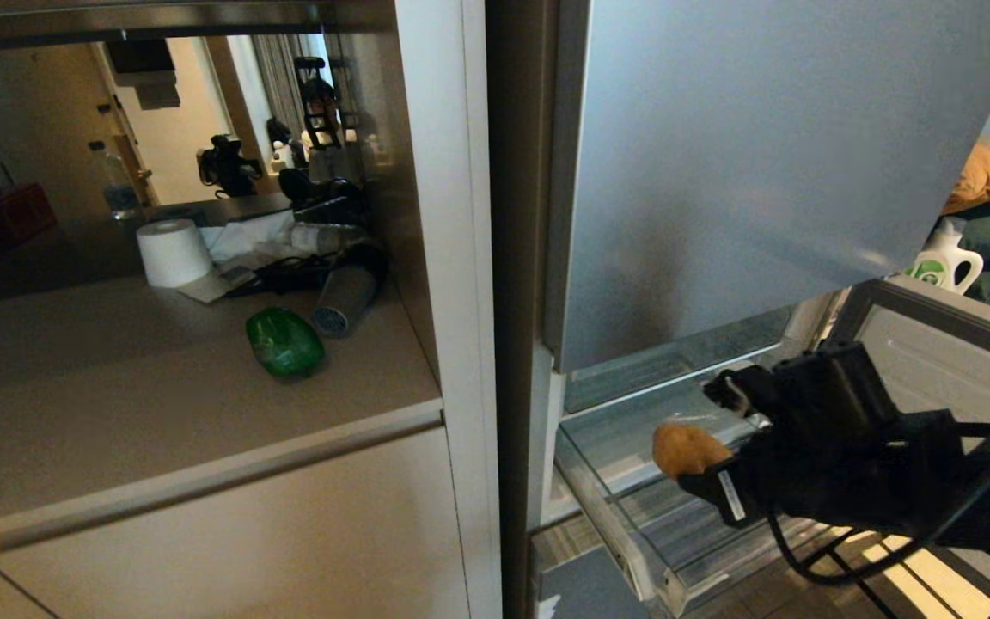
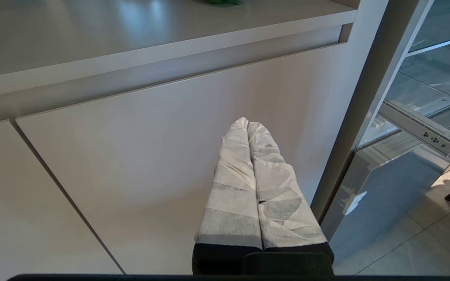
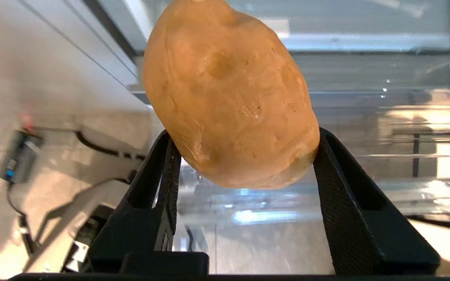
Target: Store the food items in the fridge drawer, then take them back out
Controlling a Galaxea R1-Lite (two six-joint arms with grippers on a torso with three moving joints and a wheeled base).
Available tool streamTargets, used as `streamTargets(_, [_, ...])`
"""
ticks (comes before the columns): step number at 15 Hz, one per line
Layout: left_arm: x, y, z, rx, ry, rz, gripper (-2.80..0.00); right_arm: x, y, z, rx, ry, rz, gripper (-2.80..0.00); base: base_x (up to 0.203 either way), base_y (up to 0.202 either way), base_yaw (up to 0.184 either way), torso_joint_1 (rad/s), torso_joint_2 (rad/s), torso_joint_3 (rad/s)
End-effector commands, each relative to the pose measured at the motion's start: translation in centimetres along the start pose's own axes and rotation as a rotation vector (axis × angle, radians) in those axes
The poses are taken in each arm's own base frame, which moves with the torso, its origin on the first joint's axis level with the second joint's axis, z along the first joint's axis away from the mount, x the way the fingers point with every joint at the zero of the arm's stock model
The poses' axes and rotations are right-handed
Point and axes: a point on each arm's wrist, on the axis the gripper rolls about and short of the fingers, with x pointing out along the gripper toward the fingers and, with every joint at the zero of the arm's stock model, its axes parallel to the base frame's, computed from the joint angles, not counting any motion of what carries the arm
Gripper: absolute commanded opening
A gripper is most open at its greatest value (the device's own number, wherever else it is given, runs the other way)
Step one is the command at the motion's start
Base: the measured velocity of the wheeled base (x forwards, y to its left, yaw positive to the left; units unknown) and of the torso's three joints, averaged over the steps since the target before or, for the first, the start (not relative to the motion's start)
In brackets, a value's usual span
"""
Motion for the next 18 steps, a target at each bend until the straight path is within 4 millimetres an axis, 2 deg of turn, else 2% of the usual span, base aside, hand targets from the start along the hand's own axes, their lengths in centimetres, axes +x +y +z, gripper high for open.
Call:
streamTargets(1, [0.1,0.0,-0.3,0.0,0.011,0.001,-2.8,-3.7,-0.4,0.2,0.011,-0.097,0.015,-2.8,0.0,0.0,0.0,0.0,0.0,0.0])
streamTargets(4, [0.1,0.0,-0.3,0.0,0.011,0.001,-2.8,-6.9,-0.8,-1.6,0.016,-0.145,0.068,-2.8,0.0,0.0,0.0,0.0,0.0,0.0])
streamTargets(6, [0.1,0.0,-0.3,0.0,0.011,0.0,-2.8,-8.0,-0.9,-2.3,0.016,-0.164,0.079,-2.8,0.0,0.0,0.0,0.0,0.0,0.0])
streamTargets(18, [0.1,0.0,-0.3,0.0,0.011,0.0,-2.8,-8.6,-1.0,-4.4,0.01,-0.131,0.082,-2.8,0.0,0.0,0.0,0.0,0.0,0.0])
